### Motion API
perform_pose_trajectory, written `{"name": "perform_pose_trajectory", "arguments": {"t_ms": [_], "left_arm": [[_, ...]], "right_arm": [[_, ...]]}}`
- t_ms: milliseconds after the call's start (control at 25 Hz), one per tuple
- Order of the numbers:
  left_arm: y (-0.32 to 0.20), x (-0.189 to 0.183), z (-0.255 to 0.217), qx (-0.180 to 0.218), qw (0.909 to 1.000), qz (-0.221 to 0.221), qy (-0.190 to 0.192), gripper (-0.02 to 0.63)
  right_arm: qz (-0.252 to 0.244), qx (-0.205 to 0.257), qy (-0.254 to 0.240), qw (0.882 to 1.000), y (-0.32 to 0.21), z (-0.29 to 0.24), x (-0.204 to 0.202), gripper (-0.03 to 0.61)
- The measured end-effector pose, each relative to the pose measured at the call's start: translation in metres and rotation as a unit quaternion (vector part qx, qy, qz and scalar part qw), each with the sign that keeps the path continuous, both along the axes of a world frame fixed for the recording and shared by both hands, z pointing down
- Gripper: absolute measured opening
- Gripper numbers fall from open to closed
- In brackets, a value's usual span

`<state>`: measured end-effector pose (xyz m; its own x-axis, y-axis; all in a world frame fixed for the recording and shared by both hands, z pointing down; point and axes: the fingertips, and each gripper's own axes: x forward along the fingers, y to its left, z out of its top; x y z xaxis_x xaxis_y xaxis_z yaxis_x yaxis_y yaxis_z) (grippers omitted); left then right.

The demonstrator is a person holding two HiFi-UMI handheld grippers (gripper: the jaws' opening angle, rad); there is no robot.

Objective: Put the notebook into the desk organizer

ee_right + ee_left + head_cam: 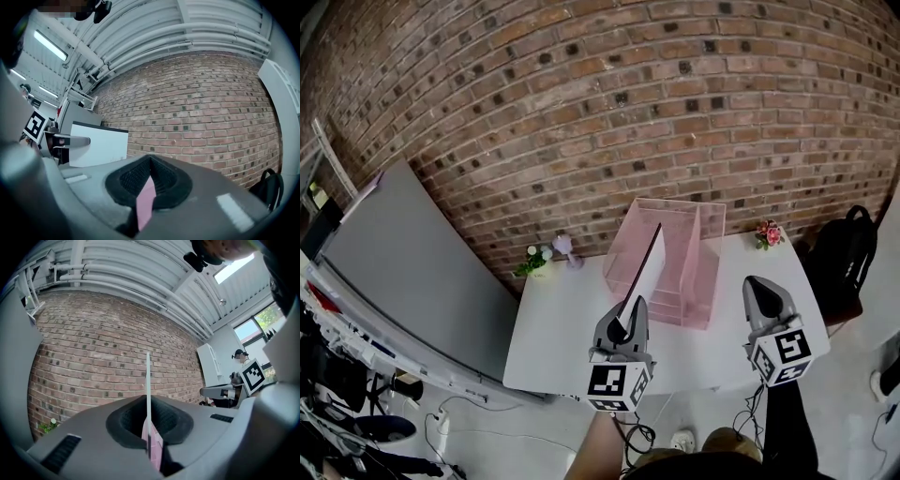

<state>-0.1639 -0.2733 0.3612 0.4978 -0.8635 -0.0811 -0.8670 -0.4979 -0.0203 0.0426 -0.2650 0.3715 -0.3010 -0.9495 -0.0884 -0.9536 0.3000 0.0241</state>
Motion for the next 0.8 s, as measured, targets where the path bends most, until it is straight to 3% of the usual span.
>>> {"name": "perform_pose_trajectory", "arguments": {"t_ms": [800], "left_arm": [[-0.057,0.080,0.006,-0.015,0.9989,0.043,0.002,0.014]], "right_arm": [[0.020,-0.016,0.008,1.000,-0.046,0.014,0.051,0.000]]}}
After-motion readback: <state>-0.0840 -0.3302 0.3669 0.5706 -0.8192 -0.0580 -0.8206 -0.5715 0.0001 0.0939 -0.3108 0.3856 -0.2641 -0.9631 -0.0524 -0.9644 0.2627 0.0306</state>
